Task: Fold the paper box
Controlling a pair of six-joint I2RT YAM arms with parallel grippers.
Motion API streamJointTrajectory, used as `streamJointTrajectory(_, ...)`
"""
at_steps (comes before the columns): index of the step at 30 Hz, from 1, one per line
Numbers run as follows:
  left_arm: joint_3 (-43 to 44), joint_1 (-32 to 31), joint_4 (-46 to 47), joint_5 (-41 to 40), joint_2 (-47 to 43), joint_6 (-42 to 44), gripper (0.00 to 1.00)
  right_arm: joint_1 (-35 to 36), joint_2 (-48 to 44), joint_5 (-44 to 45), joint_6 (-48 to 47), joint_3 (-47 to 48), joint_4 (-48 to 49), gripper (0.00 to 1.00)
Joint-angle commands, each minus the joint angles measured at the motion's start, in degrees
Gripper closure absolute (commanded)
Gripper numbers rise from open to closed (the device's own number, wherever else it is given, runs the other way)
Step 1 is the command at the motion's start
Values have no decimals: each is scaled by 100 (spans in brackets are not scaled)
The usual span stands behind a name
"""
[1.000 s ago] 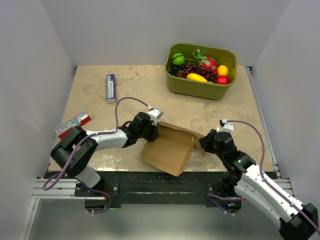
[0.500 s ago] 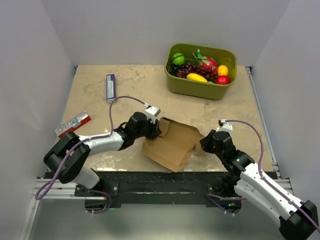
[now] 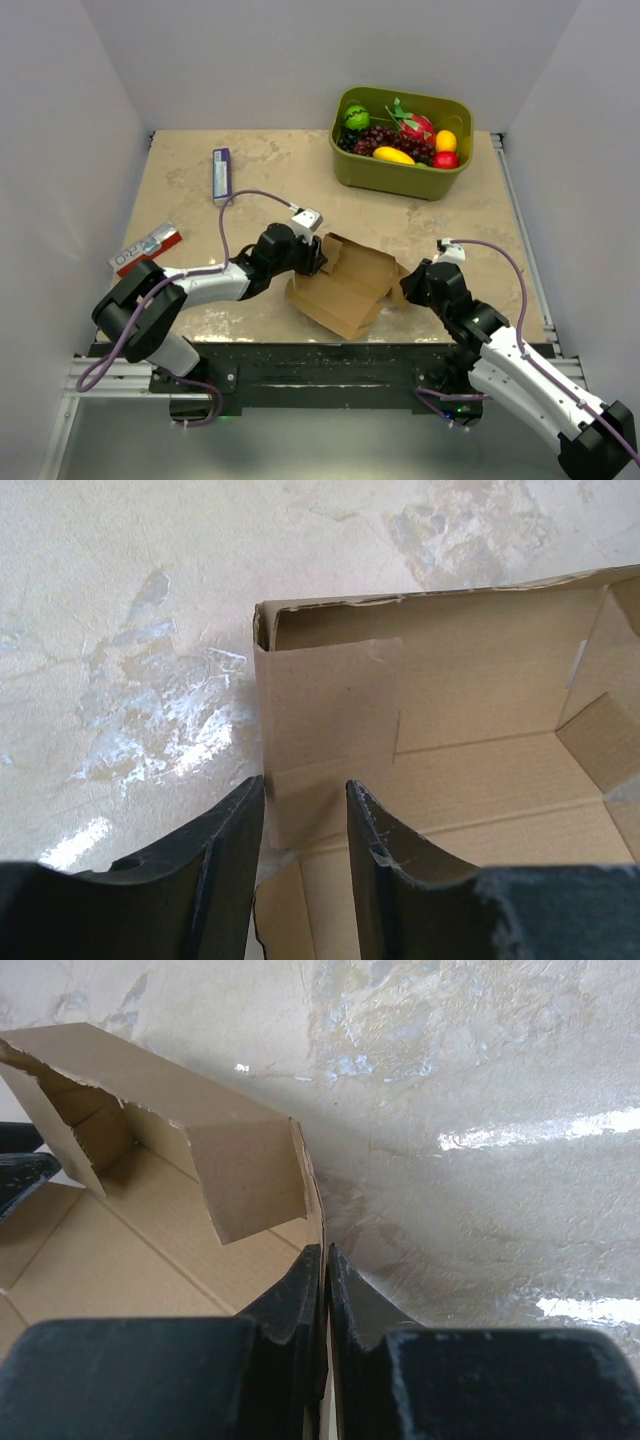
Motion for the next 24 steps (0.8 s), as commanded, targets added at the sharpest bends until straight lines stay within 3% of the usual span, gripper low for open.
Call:
streamJointTrajectory(1,170,41,353,-167,161,212,56,10,-70,18,-108,-19,241,92)
streamJointTrajectory(10,117,50,547,-326,170,300,47,10,-96,-34,-143,-28,259,92)
streamJointTrajectory(24,161,322,959,526,310,502,42,19,-158,-131,-195,-37,285,93)
